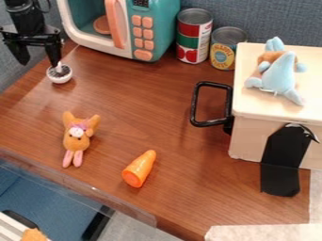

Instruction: Move the white object to the bottom left side of the table

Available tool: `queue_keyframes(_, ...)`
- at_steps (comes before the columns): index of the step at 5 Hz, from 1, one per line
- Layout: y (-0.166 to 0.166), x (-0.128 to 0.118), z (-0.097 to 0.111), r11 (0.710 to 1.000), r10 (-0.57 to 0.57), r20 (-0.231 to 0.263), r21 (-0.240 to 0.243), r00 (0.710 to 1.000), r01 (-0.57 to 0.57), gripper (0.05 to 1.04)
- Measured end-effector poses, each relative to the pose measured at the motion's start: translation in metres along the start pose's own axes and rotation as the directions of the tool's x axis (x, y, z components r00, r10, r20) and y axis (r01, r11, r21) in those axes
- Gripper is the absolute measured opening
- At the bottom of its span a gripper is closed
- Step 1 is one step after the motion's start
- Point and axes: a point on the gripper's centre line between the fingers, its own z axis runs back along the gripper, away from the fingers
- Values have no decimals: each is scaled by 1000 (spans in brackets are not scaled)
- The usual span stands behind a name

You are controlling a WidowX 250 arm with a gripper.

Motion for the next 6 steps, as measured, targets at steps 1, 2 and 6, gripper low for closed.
queue_keyframes(1,0,12,-15,1000,15,8,-20,1000,-15,1001)
queue_keyframes(2,-16,20,-24,1000,0,2,-29,1000,0,1001)
queue_keyframes(6,-31,16,-33,999,-36,-26,12,999,37,224)
